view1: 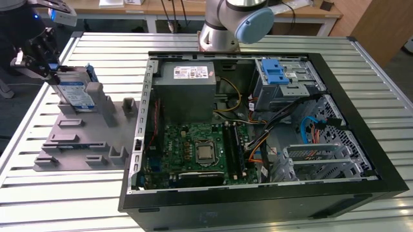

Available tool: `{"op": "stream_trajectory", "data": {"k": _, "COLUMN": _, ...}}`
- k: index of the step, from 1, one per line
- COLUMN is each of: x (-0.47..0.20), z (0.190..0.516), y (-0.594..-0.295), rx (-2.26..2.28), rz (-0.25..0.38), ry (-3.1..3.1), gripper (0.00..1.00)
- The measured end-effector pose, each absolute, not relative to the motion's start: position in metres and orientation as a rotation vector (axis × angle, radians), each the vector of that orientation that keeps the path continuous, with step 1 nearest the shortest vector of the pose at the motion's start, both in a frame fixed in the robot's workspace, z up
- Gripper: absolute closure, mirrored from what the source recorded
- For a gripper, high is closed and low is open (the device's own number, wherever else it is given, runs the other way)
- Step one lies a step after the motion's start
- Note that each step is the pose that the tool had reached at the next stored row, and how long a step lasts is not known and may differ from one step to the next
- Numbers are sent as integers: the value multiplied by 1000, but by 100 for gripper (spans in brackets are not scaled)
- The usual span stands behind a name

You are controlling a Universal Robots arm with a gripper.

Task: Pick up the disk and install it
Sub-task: 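Pick up the disk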

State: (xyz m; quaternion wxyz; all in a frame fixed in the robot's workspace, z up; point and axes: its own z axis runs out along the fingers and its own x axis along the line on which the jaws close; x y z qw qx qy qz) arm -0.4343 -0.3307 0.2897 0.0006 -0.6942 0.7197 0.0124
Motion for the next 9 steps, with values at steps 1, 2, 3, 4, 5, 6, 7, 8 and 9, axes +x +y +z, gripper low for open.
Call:
{"op": "stream_trajectory", "data": {"k": 1, "x": -434, "z": 290, "y": -331, "rx": -2181, "rz": 37, "ry": 2261, "gripper": 63}}
{"op": "stream_trajectory", "data": {"k": 2, "x": -434, "z": 290, "y": -331, "rx": -2182, "rz": 35, "ry": 2262, "gripper": 63}}
{"op": "stream_trajectory", "data": {"k": 3, "x": -434, "z": 290, "y": -331, "rx": -2182, "rz": 33, "ry": 2263, "gripper": 63}}
{"op": "stream_trajectory", "data": {"k": 4, "x": -434, "z": 291, "y": -331, "rx": -2183, "rz": 33, "ry": 2263, "gripper": 63}}
{"op": "stream_trajectory", "data": {"k": 5, "x": -434, "z": 291, "y": -331, "rx": -2183, "rz": 33, "ry": 2263, "gripper": 63}}
{"op": "stream_trajectory", "data": {"k": 6, "x": -434, "z": 292, "y": -331, "rx": -2183, "rz": 33, "ry": 2263, "gripper": 63}}
{"op": "stream_trajectory", "data": {"k": 7, "x": -434, "z": 292, "y": -331, "rx": -2183, "rz": 33, "ry": 2263, "gripper": 63}}
{"op": "stream_trajectory", "data": {"k": 8, "x": -434, "z": 293, "y": -331, "rx": -2183, "rz": 32, "ry": 2263, "gripper": 63}}
{"op": "stream_trajectory", "data": {"k": 9, "x": -434, "z": 294, "y": -331, "rx": -2183, "rz": 32, "ry": 2263, "gripper": 63}}
